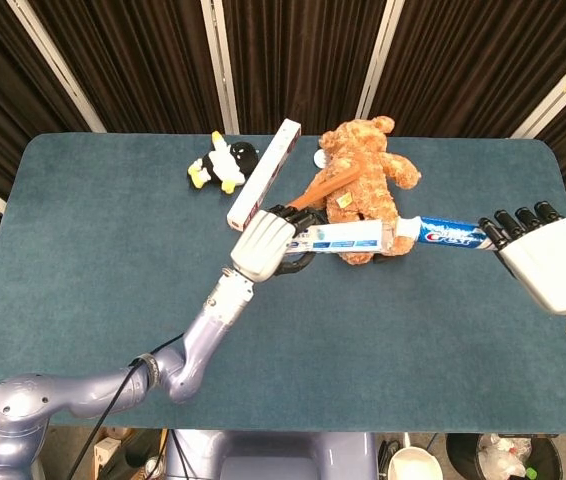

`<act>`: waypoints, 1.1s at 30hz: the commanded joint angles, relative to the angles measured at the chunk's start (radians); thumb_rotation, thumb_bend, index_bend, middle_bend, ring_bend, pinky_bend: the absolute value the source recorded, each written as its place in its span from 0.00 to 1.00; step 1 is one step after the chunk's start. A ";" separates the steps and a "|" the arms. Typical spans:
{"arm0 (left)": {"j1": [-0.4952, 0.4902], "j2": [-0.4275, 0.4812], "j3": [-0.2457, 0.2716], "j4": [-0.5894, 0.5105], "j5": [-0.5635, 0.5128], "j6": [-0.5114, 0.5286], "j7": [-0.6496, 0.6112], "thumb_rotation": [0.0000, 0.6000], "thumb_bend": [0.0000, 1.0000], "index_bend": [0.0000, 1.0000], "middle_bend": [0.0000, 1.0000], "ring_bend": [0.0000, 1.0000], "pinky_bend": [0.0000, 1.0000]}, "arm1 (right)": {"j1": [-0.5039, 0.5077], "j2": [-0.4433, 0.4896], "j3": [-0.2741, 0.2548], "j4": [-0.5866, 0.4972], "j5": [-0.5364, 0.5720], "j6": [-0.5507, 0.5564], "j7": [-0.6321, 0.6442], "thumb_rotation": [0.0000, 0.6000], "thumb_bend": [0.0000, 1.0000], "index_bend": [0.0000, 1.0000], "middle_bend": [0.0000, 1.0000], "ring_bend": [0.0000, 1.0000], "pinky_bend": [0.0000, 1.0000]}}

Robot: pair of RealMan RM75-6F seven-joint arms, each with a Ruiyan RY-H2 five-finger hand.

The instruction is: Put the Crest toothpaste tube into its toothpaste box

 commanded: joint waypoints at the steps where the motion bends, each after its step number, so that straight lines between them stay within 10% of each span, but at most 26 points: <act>1: 0.001 -0.001 0.003 0.007 -0.008 0.007 0.000 1.00 0.43 0.36 0.48 0.43 0.46 | 0.000 -0.009 -0.004 -0.002 -0.012 -0.001 -0.004 1.00 0.40 0.65 0.70 0.68 0.58; 33: -0.058 0.018 0.001 -0.073 -0.039 -0.007 0.080 1.00 0.43 0.36 0.47 0.43 0.46 | 0.000 -0.015 -0.004 -0.003 -0.060 -0.001 -0.041 1.00 0.40 0.65 0.70 0.68 0.58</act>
